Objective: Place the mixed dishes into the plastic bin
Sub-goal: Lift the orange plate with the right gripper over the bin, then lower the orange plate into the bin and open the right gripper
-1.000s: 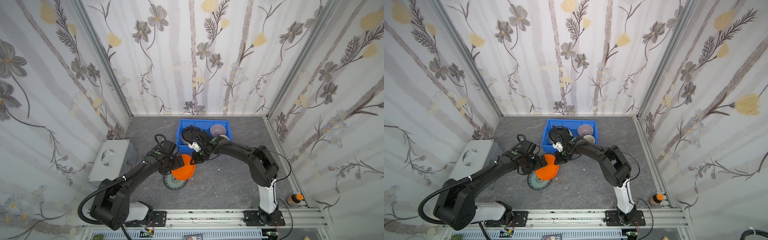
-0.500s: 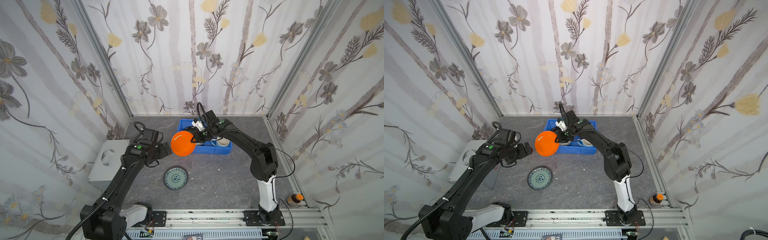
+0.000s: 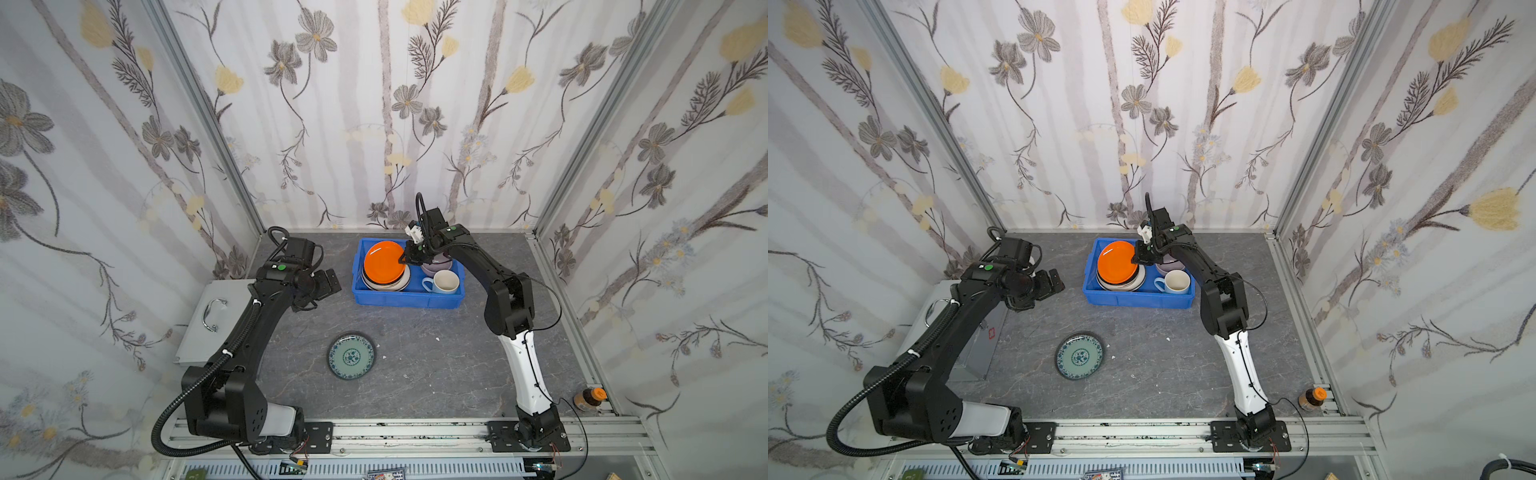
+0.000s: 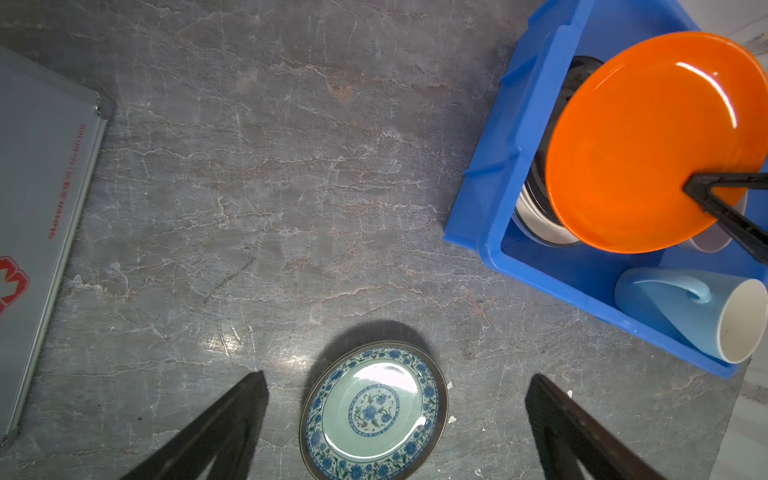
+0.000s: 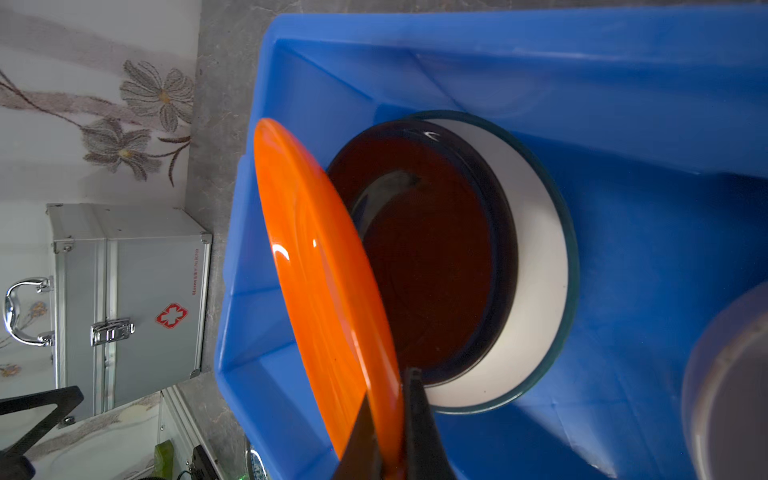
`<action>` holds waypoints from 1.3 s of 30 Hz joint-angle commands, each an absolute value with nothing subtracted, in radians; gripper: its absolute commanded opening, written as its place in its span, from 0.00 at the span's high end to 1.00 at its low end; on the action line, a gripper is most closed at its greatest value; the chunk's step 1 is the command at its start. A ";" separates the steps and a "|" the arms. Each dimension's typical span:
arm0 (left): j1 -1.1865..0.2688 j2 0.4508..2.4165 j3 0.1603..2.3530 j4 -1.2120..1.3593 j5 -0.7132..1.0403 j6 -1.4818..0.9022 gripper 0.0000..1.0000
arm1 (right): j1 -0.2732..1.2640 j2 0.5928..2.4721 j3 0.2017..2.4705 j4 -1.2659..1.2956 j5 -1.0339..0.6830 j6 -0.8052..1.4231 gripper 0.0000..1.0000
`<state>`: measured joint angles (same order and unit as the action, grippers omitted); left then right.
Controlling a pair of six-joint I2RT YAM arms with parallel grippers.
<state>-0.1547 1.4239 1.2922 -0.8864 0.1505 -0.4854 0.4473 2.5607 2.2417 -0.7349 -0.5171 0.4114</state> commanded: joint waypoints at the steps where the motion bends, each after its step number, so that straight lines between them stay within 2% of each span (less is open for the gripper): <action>1: -0.148 1.469 1.329 -0.891 0.168 -0.455 0.00 | 0.443 2.586 2.255 -0.637 -0.546 0.448 0.92; 20: -0.133 1.709 1.562 -0.951 0.216 -0.384 0.00 | 0.436 2.698 2.352 -0.589 -0.613 0.531 0.85; 22: -0.132 1.724 1.573 -0.951 0.224 -0.383 0.00 | 0.443 2.694 2.352 -0.609 -0.609 0.516 0.81; 28: -0.132 1.745 1.574 -0.938 0.253 -0.390 0.00 | 0.452 2.676 2.351 -0.676 -0.556 0.472 0.58; 31: -0.132 1.737 1.558 -0.930 0.264 -0.393 0.00 | 0.448 2.669 2.351 -0.697 -0.548 0.460 0.55; 39: -0.132 1.686 1.476 -0.895 0.281 -0.404 0.00 | 0.446 2.644 2.349 -0.807 -0.491 0.399 0.54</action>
